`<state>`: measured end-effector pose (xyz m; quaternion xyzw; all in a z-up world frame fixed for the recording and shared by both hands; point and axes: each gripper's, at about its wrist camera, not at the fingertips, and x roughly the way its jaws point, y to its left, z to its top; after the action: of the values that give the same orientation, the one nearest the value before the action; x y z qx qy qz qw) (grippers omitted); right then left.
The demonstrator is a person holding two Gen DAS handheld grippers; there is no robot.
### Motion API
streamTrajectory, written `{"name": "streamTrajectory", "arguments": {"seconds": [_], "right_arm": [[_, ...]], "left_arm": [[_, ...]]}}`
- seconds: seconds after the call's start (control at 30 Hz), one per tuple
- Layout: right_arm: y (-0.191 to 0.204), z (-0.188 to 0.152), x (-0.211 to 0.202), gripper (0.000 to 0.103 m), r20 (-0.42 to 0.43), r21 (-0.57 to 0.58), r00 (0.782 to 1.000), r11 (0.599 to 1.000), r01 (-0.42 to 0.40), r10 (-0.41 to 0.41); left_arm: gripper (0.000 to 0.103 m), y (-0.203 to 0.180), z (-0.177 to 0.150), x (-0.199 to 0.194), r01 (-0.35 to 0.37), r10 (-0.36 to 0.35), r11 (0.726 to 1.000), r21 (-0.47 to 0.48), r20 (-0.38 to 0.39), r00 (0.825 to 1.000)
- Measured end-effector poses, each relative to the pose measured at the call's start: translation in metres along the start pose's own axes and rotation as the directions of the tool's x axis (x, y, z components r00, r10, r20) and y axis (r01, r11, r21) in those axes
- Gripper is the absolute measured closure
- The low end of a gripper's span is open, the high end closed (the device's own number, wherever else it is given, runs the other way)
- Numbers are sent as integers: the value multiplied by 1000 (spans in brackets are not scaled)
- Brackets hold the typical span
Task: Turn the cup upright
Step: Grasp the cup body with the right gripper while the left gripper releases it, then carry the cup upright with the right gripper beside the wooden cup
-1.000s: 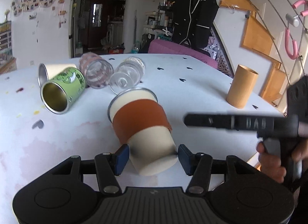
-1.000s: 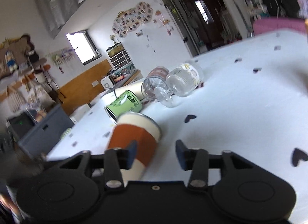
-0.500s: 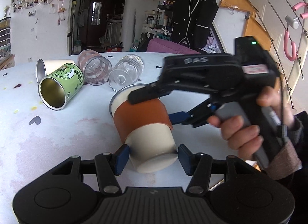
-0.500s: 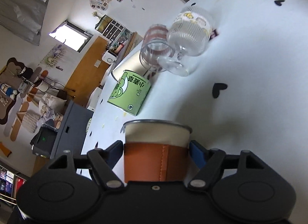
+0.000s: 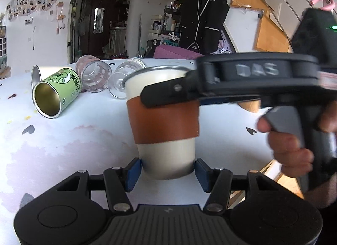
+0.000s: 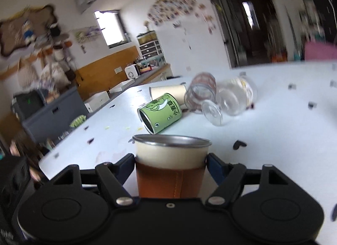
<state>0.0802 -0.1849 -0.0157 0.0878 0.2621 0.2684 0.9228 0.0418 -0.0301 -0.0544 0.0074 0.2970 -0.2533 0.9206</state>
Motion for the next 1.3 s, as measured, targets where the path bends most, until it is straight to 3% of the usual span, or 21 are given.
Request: {"name": "streamTrajectory", "arguments": {"seconds": [0.27, 0.37, 0.47, 0.7, 0.87, 1.03, 1.3], "right_arm": [[29, -23, -22, 27, 33, -217, 998, 974, 64, -58], [29, -25, -18, 18, 11, -211, 998, 976, 58, -57], [24, -26, -12, 18, -1, -196, 998, 979, 63, -64], [25, -38, -3, 29, -27, -210, 999, 977, 32, -39], [8, -36, -3, 30, 26, -206, 995, 973, 100, -97], [-31, -26, -7, 30, 71, -150, 975, 964, 219, -211], [-99, -12, -19, 30, 112, -35, 917, 920, 390, -384]], "left_arm": [[46, -6, -18, 7, -13, 11, 999, 42, 35, 999], [46, -4, -22, 8, -12, 10, 999, 40, 41, 999], [46, -7, -26, 7, -18, 15, 998, 57, 55, 998], [46, -4, -29, 6, -11, 8, 999, 50, 75, 997], [44, -2, -30, 4, -30, 27, 999, 33, 81, 996], [40, 2, -30, 0, -47, 46, 999, 7, 99, 994], [40, 2, -29, 1, -53, 55, 998, -26, 108, 993]]}}
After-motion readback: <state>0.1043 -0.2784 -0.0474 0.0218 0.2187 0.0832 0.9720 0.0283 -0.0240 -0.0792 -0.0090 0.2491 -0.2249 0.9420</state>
